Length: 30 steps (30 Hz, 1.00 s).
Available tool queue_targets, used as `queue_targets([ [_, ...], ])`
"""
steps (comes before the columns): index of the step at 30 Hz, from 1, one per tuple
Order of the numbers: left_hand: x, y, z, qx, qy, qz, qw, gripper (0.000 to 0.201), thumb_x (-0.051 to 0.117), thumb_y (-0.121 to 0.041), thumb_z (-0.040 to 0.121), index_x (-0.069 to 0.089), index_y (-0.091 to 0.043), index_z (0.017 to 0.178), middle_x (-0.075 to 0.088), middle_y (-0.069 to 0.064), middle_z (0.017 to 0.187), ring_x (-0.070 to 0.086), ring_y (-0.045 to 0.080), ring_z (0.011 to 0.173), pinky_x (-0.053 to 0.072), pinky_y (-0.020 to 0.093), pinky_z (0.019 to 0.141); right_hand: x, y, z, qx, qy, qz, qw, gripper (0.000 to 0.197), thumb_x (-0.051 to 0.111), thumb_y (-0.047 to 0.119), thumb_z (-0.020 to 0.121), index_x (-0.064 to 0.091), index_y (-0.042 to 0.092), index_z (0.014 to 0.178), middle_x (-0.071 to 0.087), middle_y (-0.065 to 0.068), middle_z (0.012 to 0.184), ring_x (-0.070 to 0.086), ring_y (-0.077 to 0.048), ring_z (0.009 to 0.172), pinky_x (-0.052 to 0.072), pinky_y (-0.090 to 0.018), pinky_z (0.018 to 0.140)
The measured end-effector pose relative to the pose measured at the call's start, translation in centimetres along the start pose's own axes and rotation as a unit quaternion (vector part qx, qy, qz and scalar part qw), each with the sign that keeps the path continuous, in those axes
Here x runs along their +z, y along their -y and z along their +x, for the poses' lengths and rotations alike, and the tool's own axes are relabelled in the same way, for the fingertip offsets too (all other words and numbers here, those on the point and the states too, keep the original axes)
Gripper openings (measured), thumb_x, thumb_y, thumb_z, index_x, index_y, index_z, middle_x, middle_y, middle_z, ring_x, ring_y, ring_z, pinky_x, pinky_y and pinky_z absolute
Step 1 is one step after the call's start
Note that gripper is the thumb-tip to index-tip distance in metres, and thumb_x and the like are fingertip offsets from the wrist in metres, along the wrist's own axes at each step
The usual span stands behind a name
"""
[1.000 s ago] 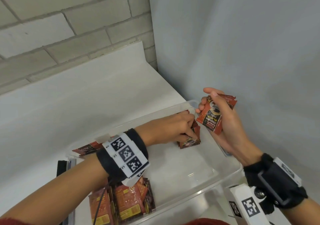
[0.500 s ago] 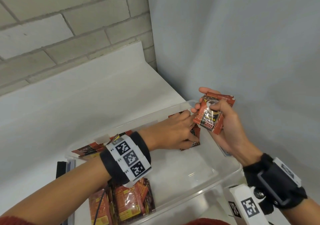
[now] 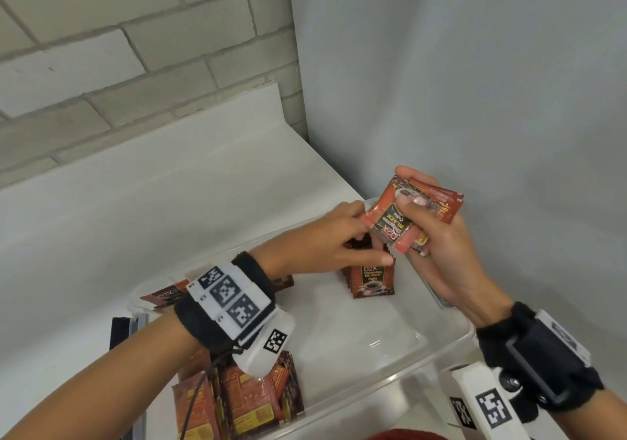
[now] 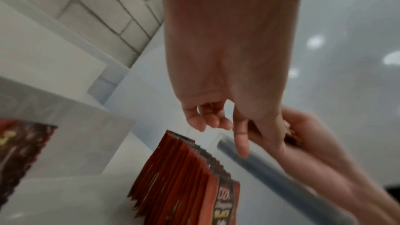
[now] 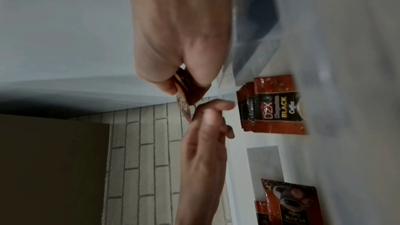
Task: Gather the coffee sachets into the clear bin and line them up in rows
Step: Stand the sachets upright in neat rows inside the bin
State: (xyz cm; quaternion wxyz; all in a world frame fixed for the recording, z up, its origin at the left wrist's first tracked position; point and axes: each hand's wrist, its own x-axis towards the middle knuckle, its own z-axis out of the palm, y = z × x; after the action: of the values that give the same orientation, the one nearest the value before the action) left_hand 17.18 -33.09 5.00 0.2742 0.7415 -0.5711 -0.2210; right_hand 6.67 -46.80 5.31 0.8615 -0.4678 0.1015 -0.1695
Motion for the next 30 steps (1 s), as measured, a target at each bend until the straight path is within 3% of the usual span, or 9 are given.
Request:
queue_targets([
  [3,-1.1,-0.7,-0.5,-0.027,-0.057,-0.089,0.994,0.036,0.060,-0.042,0.089,0.063,-0.011,0.109,0.063,0.009,0.099,0.060,0.020,0.088,0.049,0.027,0.077,-0.1,-0.1,-0.1,-0.003,0.001,-0.018,1.000,0.039,0.060,0.009,0.084,0.060,0.019,0.121,0.069,-0.005,0.099,0.069,-0.021,0.093,0.057,-0.030,0.073],
  [6,-1.9,-1.3,-0.8,-0.076,-0.070,-0.201,0.974,0.018,0.060,-0.021,0.094,0.061,-0.005,0.101,0.066,0.014,0.096,0.063,0.025,0.086,0.052,0.039,0.082,-0.2,-0.2,-0.2,-0.008,0.001,-0.031,0.999,0.043,0.063,0.010,0.081,0.059,0.020,0.122,0.069,-0.004,0.101,0.068,-0.020,0.095,0.057,-0.029,0.074],
  [8,-2.2,-2.0,-1.3,-0.093,-0.065,-0.270,0.956,0.005,0.061,-0.009,0.092,0.059,-0.005,0.095,0.065,0.011,0.091,0.062,0.015,0.080,0.052,0.034,0.081,-0.2,-0.1,-0.1,-0.012,-0.005,-0.031,0.999,0.044,0.062,0.009,0.082,0.057,0.019,0.125,0.069,-0.003,0.102,0.068,-0.020,0.096,0.057,-0.029,0.074],
  [12,-2.5,-3.3,-1.6,-0.093,-0.066,-0.333,0.936,0.024,0.070,-0.005,0.084,0.054,-0.004,0.103,0.068,0.001,0.098,0.067,0.015,0.089,0.054,0.029,0.084,-0.2,-0.1,-0.1,-0.019,-0.011,-0.030,0.999,0.044,0.062,0.009,0.083,0.056,0.016,0.126,0.068,-0.006,0.105,0.067,-0.022,0.098,0.057,-0.031,0.077],
  [16,-2.4,-3.5,-1.2,-0.098,-0.143,-0.391,0.904,0.021,0.065,0.004,0.084,0.048,-0.008,0.089,0.067,0.008,0.092,0.068,0.016,0.082,0.056,0.022,0.071,0.0,0.1,-0.1,-0.018,-0.016,-0.035,0.999,0.041,0.062,0.008,0.083,0.058,0.020,0.122,0.067,-0.009,0.107,0.067,-0.025,0.098,0.057,-0.032,0.073],
  [18,-2.9,-3.5,-1.1,-0.101,-0.183,-0.397,0.894,0.022,0.063,0.005,0.085,0.048,-0.008,0.093,0.066,0.010,0.089,0.068,0.019,0.082,0.057,0.024,0.069,0.0,0.1,-0.1,-0.016,-0.011,-0.023,1.000,0.043,0.063,0.005,0.081,0.058,0.022,0.120,0.068,-0.010,0.109,0.068,-0.026,0.098,0.058,-0.033,0.074],
  [24,-4.3,-3.2,-1.8,-0.092,-0.224,-0.339,0.909,0.035,0.060,-0.001,0.091,0.048,-0.013,0.122,0.064,0.016,0.089,0.068,0.022,0.084,0.054,0.026,0.070,0.4,0.4,-0.7,0.011,0.032,-0.054,0.998,0.041,0.063,0.010,0.077,0.057,0.021,0.116,0.073,-0.004,0.105,0.070,-0.021,0.094,0.056,-0.027,0.071],
  [27,-4.4,-2.9,-2.0,-0.076,-0.218,-0.302,0.925,0.025,0.058,-0.003,0.092,0.054,-0.012,0.116,0.066,0.014,0.095,0.066,0.016,0.083,0.053,0.026,0.072,0.5,0.5,-0.8,0.019,0.046,-0.071,0.996,0.041,0.064,0.010,0.078,0.056,0.019,0.117,0.072,-0.006,0.107,0.070,-0.021,0.095,0.056,-0.026,0.071],
  [30,-4.6,-2.5,-2.4,-0.062,-0.187,-0.253,0.947,0.017,0.056,-0.005,0.094,0.065,-0.010,0.108,0.067,-0.004,0.098,0.064,0.012,0.090,0.053,0.023,0.074,0.5,0.5,-0.7,0.015,0.041,-0.041,0.998,0.039,0.060,0.015,0.081,0.056,0.017,0.119,0.072,-0.006,0.103,0.070,-0.021,0.094,0.056,-0.027,0.072],
])
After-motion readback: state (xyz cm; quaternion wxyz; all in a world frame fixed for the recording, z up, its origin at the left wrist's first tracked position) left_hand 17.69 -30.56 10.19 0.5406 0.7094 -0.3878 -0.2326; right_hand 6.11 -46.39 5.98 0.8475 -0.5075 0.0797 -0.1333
